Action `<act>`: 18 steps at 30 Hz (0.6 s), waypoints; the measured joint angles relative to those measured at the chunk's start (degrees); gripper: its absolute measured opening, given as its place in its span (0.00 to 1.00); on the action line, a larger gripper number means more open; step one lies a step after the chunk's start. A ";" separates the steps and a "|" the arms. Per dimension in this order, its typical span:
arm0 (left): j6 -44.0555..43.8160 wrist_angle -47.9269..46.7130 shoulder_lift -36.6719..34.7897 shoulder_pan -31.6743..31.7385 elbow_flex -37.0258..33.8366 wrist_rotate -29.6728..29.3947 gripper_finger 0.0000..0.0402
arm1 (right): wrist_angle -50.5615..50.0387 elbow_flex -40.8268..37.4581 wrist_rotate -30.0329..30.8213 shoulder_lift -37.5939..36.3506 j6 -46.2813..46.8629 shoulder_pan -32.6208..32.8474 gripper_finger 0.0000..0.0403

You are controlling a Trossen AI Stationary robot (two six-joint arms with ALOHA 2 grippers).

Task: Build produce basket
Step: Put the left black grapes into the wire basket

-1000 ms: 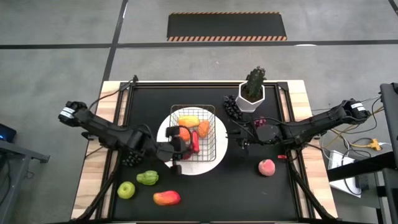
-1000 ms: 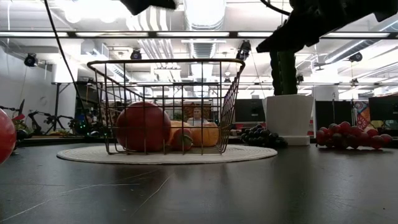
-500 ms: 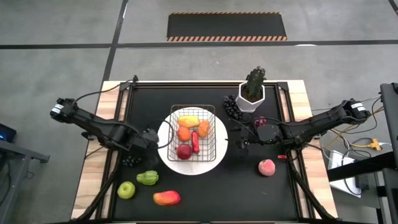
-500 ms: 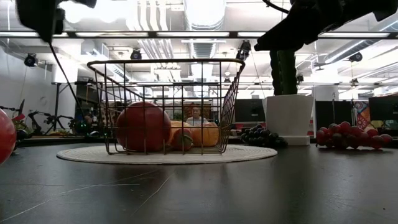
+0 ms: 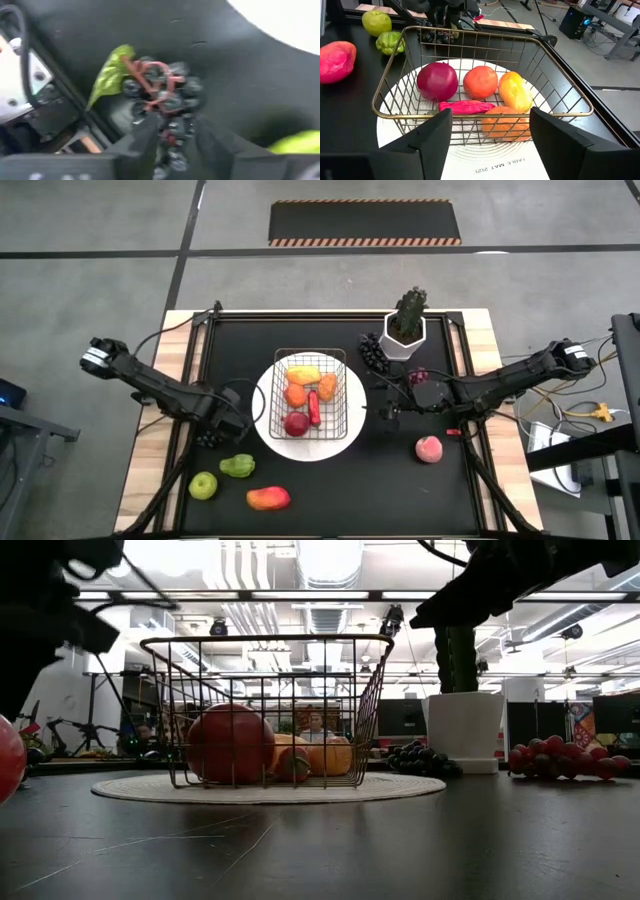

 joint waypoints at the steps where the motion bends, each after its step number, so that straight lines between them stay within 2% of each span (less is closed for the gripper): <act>1: -0.11 -0.12 0.00 0.00 -0.73 -0.02 0.32 | 0.00 0.00 0.00 0.00 0.00 0.00 0.63; 5: -0.20 1.64 0.00 0.00 -3.03 -0.22 0.46 | 0.00 0.00 0.00 0.00 0.00 0.00 0.65; 9: -0.18 4.25 0.53 0.00 -4.41 -0.25 0.55 | 0.00 0.00 0.00 0.00 0.10 0.00 0.64; 18: -0.15 7.13 4.22 0.00 -6.80 -0.96 0.57 | -0.04 0.00 0.00 0.00 0.87 0.00 0.62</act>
